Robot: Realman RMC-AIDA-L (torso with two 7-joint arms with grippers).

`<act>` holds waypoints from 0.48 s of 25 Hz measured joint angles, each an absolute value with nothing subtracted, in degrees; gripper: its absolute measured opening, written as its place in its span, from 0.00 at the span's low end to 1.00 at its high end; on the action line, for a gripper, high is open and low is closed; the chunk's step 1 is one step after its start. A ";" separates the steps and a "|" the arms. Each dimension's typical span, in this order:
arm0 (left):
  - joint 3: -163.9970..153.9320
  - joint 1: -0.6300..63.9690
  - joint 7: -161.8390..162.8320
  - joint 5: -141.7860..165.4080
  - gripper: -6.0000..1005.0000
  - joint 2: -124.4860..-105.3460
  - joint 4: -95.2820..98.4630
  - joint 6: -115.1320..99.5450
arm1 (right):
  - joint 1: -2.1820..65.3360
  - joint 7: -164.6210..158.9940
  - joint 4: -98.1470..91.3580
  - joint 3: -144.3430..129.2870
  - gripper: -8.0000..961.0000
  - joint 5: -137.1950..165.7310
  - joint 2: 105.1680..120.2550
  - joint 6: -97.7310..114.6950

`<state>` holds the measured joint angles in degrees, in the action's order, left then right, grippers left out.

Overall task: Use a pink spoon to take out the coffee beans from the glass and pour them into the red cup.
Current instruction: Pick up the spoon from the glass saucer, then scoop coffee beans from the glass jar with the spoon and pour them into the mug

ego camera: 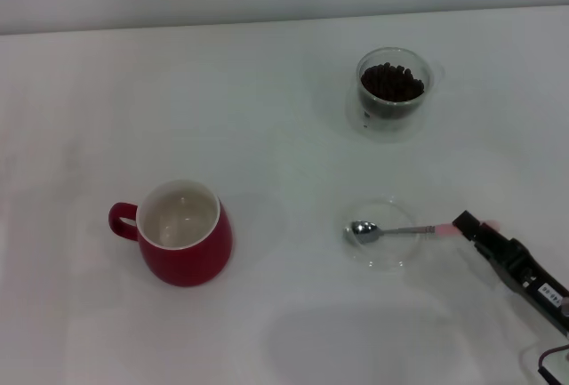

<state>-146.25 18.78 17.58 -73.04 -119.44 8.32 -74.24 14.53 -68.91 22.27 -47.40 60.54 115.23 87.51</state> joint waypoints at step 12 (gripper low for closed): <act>-146.25 18.72 17.58 -73.04 0.72 -119.44 8.58 -74.25 | 12.93 -75.56 8.54 -46.89 0.16 59.59 114.62 93.44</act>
